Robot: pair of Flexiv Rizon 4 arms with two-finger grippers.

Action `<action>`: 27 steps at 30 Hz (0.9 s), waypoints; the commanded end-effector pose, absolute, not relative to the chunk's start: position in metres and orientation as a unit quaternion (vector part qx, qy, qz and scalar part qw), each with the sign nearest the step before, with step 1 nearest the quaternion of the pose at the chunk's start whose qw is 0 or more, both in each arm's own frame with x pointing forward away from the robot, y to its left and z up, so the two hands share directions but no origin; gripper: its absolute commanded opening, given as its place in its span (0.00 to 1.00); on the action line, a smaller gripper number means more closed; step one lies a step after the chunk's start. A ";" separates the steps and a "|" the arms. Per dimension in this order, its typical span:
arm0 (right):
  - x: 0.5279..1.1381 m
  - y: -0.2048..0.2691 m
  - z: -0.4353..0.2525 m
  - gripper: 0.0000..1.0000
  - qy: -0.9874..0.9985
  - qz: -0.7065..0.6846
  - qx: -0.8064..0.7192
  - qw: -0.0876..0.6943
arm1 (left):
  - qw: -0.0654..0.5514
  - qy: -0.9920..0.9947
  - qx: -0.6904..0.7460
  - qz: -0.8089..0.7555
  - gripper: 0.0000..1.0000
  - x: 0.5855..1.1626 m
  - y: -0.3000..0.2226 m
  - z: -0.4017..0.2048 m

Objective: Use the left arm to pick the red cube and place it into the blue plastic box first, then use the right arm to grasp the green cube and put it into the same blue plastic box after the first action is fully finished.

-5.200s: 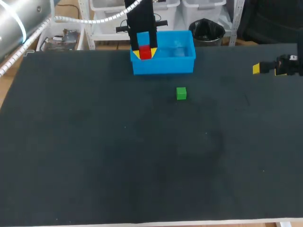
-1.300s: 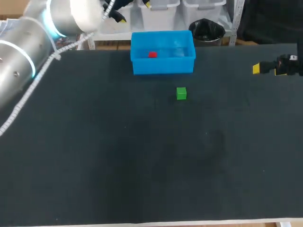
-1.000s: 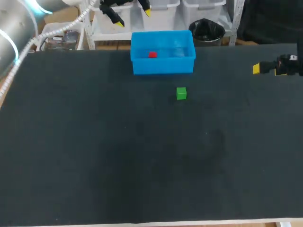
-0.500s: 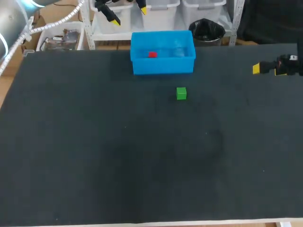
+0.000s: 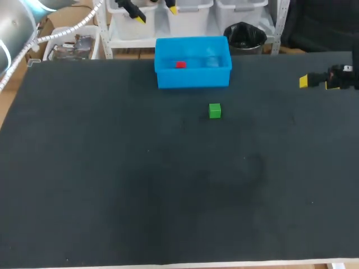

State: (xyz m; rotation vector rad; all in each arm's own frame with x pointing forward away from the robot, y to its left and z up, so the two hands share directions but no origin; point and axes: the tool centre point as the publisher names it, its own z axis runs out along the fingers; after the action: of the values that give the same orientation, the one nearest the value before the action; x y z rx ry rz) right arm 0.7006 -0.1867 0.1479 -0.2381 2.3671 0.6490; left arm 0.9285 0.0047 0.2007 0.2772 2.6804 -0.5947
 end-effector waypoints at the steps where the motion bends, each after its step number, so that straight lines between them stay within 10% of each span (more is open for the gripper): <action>1: 0.700 -0.186 0.149 1.00 0.906 0.246 -0.090 0.331 | 0.295 0.909 0.183 -0.229 1.00 0.900 0.014 0.194; 27: 0.700 -0.186 0.149 1.00 0.906 0.246 -0.090 0.331 | 0.358 0.834 0.350 -0.233 1.00 0.855 0.038 0.190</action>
State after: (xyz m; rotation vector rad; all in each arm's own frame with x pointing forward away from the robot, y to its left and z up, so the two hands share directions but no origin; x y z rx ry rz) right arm 0.7006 -0.1867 0.1479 -0.2381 2.3671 0.6490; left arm 0.8656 0.0321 0.1944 1.0079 2.3369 -0.5326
